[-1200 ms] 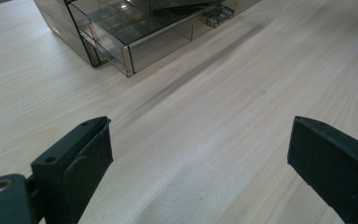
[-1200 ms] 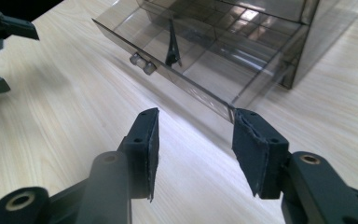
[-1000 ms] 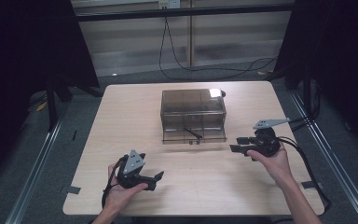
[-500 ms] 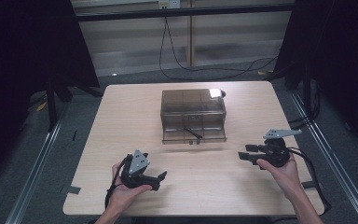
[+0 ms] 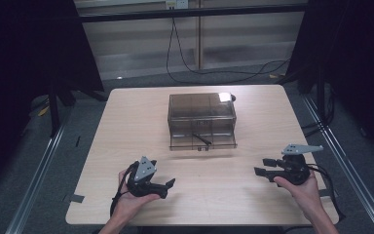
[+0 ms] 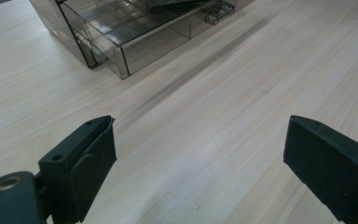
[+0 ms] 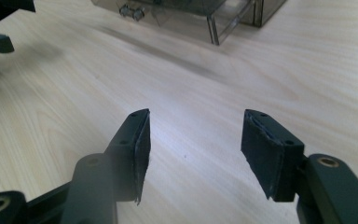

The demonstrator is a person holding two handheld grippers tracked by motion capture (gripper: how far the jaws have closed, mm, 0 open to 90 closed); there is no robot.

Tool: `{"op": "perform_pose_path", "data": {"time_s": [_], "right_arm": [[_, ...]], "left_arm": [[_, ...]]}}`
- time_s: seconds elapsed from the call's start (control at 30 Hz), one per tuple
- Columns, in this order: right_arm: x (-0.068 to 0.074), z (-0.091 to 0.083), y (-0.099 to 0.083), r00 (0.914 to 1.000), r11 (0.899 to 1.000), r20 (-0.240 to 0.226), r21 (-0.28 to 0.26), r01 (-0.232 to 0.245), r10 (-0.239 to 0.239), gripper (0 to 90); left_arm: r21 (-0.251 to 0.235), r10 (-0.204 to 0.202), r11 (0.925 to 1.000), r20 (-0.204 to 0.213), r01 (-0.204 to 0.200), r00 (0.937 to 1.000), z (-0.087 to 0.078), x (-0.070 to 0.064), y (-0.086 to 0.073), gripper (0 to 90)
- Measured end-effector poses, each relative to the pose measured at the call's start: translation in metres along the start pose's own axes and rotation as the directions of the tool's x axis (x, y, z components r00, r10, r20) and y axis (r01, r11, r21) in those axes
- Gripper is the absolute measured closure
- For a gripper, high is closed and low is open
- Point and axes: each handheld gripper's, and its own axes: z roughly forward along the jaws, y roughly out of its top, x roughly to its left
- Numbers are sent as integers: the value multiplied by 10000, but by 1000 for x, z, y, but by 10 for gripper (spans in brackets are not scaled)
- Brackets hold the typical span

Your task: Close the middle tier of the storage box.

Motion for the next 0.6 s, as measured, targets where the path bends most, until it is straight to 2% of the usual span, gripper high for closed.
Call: {"op": "perform_pose_path", "data": {"time_s": [0.07, 0.2, 0.27, 0.33, 0.47, 0.6], "right_arm": [[0, -2, -4, 10000, 10000, 12, 87, 13, -13, 432], [1, -7, -11, 9997, 9998, 161, -97, -171, 172, 446], [2, -8, -16, 9996, 9998, 191, 39, -216, 215, 444], [3, -10, -21, 9996, 9996, 199, 188, -213, 210, 443], [6, -16, -28, 9992, 9998, 339, -42, -195, 196, 449], [8, -16, -33, 9996, 9999, 234, 41, -144, 143, 438]], "left_arm": [[130, 131, 9998, 1, -131, 9999, 1, -1, 1, 109], [403, 448, 9982, 1, -447, 9990, 5, -5, 1, 136], [412, 610, 9973, 50, -611, 9981, 5, -7, 1, 152], [358, 649, 9972, 29, -649, 9979, 5, -7, 2, 165], [287, 631, 9976, 205, -637, 9978, 8, -7, 6, 218], [313, 716, 9968, 395, -729, 9966, 13, -9, 10, 324]]}}
